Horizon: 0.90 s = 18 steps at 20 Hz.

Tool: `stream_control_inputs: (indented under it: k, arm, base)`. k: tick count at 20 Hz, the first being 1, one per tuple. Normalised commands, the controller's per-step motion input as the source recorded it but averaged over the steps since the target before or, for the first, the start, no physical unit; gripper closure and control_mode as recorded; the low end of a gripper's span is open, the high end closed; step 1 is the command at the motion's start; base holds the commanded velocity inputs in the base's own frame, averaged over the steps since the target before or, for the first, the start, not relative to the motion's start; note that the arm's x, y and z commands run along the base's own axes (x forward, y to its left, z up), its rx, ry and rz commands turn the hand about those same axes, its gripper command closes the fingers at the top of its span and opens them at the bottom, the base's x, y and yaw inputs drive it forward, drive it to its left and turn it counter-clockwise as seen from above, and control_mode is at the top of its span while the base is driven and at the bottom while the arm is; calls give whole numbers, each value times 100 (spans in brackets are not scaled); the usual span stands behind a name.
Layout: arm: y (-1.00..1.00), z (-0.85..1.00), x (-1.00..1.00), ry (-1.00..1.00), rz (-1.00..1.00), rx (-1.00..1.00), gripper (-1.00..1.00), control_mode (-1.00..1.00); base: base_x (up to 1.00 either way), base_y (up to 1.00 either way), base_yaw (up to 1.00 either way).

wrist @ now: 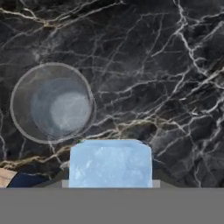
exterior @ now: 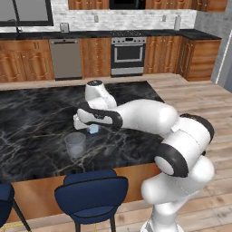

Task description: There are four ice cubes in the ice bowl. Place two ice cubes in each glass of water.

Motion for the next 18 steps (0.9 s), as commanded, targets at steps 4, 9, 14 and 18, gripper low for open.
stream_control_inputs:
  k: [4,9,14,18]
  arm:
    - [87,0,56,6,0,-11,100,-100]
    - [37,-14,53,2,-1,0,100,-100]
    - [1,-43,7,0,0,12,100,-100]
    - [25,-14,29,0,0,1,100,-100]
  base:
    - [0,0,0]
    - [0,0,0]
    - [0,0,0]
    - [0,0,0]
